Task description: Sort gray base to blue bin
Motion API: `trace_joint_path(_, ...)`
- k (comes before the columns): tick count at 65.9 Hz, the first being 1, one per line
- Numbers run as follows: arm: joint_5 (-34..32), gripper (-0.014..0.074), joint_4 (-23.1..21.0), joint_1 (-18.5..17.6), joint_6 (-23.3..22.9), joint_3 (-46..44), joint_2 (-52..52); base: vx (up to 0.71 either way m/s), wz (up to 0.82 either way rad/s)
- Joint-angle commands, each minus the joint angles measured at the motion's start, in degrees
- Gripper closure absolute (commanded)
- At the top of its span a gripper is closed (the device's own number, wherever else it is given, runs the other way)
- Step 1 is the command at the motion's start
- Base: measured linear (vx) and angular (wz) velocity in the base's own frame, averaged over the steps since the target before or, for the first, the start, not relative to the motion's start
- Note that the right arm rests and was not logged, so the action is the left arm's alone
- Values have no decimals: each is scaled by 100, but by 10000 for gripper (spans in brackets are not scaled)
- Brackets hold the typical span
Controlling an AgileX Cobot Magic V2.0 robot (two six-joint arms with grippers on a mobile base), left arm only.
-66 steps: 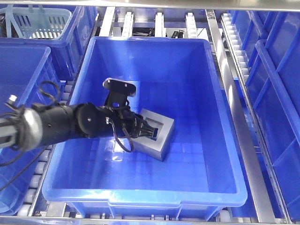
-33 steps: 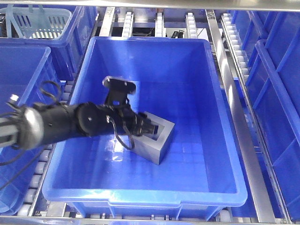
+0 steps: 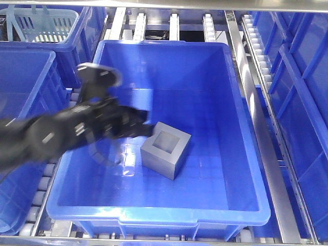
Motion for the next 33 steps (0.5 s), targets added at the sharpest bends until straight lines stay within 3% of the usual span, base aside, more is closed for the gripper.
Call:
trace_joint_path(1, -919, 220, -61, -32, 14, 449, -746, 0, 0)
trace_joint_path(16, -1582, 220, -61, -32, 9, 1862, -2318, 0, 0)
trace_joint_path(28, -1407, 220, -61, -32, 9, 2568, -3730, 0, 0)
trace_joint_path(33, -999, 220, -61, -32, 9, 2714, -4363, 0, 0)
